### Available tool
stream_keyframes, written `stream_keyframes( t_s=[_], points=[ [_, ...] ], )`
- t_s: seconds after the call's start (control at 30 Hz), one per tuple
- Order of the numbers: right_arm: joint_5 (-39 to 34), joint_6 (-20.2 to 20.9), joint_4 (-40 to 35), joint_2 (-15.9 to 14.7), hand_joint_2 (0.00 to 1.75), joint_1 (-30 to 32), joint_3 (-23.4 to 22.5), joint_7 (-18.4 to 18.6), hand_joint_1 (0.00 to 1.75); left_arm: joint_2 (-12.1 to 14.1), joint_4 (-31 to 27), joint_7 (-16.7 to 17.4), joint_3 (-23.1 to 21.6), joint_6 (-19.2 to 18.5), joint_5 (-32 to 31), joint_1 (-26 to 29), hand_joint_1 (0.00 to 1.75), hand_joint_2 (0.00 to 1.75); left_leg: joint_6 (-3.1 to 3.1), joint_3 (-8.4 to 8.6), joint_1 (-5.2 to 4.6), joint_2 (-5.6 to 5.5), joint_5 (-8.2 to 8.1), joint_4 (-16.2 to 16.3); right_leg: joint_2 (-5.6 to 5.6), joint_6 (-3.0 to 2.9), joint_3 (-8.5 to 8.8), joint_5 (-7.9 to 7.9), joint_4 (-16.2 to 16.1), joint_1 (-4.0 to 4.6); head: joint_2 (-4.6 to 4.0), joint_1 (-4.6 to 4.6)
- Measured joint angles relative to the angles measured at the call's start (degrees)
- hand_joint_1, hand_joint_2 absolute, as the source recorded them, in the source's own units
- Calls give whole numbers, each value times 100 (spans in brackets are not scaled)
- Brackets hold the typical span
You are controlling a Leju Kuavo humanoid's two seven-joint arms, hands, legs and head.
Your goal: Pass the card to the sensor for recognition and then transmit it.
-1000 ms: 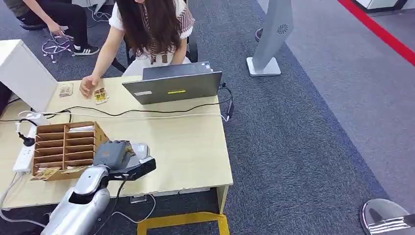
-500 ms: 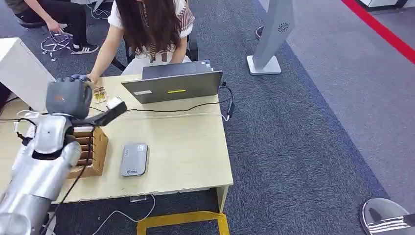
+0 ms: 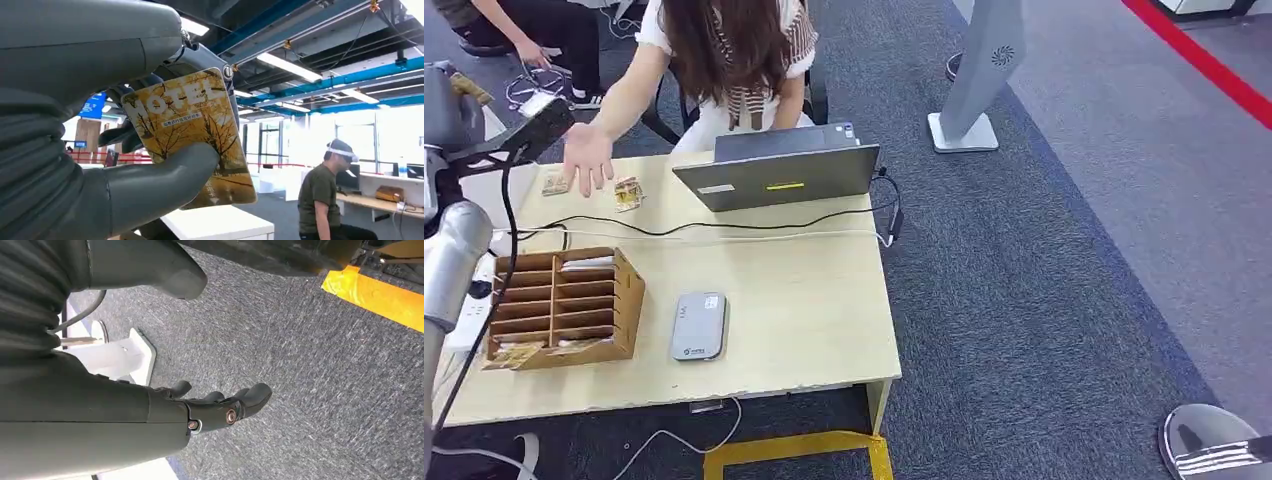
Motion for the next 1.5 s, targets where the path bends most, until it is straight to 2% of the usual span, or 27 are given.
stream_keyframes(
  t_s=[0.5,0.53,0.57,0.77,0.87,0.97,1.03,1.07,1.2,1.33,1.4,1.5],
  points=[
    [7,2,0,0,175,0,-2,-4,0,-2,232,-7,59,11,-17,-54,175,175,0,1,3,1,0,0,0,0,0,0,1,0,0,-2],
    [7,2,0,0,175,0,-2,-2,0,-2,245,-7,59,11,-17,-53,61,175,0,1,3,1,0,0,1,0,0,0,1,0,0,0],
    [9,2,0,0,175,-1,-4,7,0,-2,263,-9,59,15,-17,-53,0,175,0,1,2,1,0,0,1,0,0,0,1,0,0,-2],
    [26,2,0,0,175,-5,-28,31,0,-7,304,-11,114,162,4,-19,0,175,0,0,2,0,0,0,-1,0,0,0,0,0,0,-2],
    [20,13,0,0,175,-5,-50,35,0,-31,278,-227,184,364,105,90,0,175,0,2,0,0,0,0,0,0,0,0,0,-1,0,0],
    [-2,13,0,2,175,-5,-87,35,0,-70,11,-466,245,511,238,424,0,175,0,1,-1,1,0,0,0,0,0,0,0,-1,0,0],
    [-24,-13,0,4,175,-2,-133,37,0,-90,-375,-606,254,509,328,825,0,175,1,3,-4,2,-2,-1,1,0,1,0,-1,-3,0,-4],
    [-39,-35,0,9,175,-1,-162,39,0,-101,-753,-700,254,507,396,1123,0,175,2,4,-5,6,-3,-3,5,0,1,0,-1,-4,0,-2],
    [-131,-159,0,39,175,26,-315,24,0,-109,-2463,-916,247,693,498,2788,0,175,0,9,-5,29,-21,-5,32,1,1,-8,-2,-8,0,-6],
    [-214,-328,2,74,175,84,-472,24,0,-24,-3951,-1051,230,1157,299,4447,0,175,3,22,-6,51,-46,-8,55,3,2,-25,-4,-8,0,-7],
    [-221,-361,4,90,175,115,-538,9,0,61,-4488,-1084,214,1285,172,5205,0,175,0,20,-4,52,-49,-7,57,2,-1,-34,-5,-7,0,-11],
    [-234,-376,4,96,175,124,-634,-24,0,232,-5047,-1051,201,1274,46,6066,0,175,4,17,-3,44,-55,-8,47,5,1,-46,-5,-6,0,-4]
  ],
)
